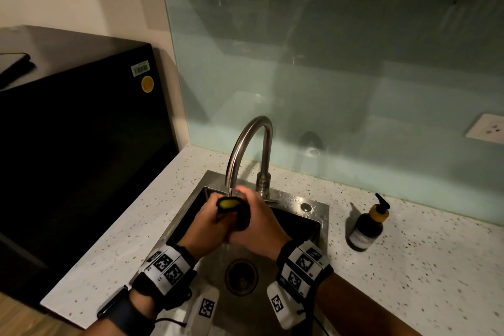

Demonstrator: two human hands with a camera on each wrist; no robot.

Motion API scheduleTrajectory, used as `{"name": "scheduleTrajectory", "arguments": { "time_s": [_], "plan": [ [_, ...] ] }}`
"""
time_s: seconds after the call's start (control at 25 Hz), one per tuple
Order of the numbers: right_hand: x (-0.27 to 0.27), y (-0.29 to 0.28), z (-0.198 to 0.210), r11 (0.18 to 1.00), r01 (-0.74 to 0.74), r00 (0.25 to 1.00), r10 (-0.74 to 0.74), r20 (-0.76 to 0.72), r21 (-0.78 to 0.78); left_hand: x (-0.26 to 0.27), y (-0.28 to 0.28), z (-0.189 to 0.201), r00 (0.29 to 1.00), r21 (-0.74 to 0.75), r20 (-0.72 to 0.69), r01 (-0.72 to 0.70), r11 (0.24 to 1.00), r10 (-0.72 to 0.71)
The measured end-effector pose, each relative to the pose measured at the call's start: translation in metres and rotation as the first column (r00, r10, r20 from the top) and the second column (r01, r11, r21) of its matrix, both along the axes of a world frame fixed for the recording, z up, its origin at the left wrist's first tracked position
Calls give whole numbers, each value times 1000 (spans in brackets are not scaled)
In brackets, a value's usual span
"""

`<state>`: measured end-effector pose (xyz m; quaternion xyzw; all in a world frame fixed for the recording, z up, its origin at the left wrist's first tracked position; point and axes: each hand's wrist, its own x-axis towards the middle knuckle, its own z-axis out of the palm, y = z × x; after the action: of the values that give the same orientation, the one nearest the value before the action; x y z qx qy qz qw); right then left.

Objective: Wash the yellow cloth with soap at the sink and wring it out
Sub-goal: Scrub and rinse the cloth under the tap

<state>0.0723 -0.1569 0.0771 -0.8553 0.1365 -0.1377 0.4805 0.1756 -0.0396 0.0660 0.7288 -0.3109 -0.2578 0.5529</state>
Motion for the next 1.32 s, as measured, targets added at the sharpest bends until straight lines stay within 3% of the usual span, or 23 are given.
{"name": "scheduleTrajectory", "arguments": {
  "time_s": [0.16,0.32,0.44,0.52,0.6,0.76,0.96,1.12,1.32],
  "plan": [
    [-4,2,6,997,-50,999,49,-20,-66,-5,0,7,998,-12,-60,-1,1000,0],
    [-3,-1,3,972,-39,999,33,-33,-232,-2,5,4,982,12,-191,20,1000,-17],
    [-1,0,3,964,-3,1000,2,-6,-265,1,6,-2,993,32,-118,-12,999,16],
    [0,1,6,972,4,1000,-5,-3,-236,-1,2,-5,999,38,-31,-33,999,34],
    [-1,3,6,990,17,1000,-16,6,-143,1,1,-5,993,71,-30,-115,991,117],
    [-2,9,-2,977,-20,1000,23,11,-214,6,2,-1,955,32,-204,-213,977,215],
    [-5,0,4,985,57,998,-52,36,-162,2,1,10,926,-14,-365,-105,994,93],
    [-4,-4,14,987,52,999,-49,19,-154,0,1,17,947,8,-319,47,999,-42],
    [4,-1,-4,999,25,999,-26,-23,-36,2,-4,16,974,20,-200,-100,995,103]
  ]
}}
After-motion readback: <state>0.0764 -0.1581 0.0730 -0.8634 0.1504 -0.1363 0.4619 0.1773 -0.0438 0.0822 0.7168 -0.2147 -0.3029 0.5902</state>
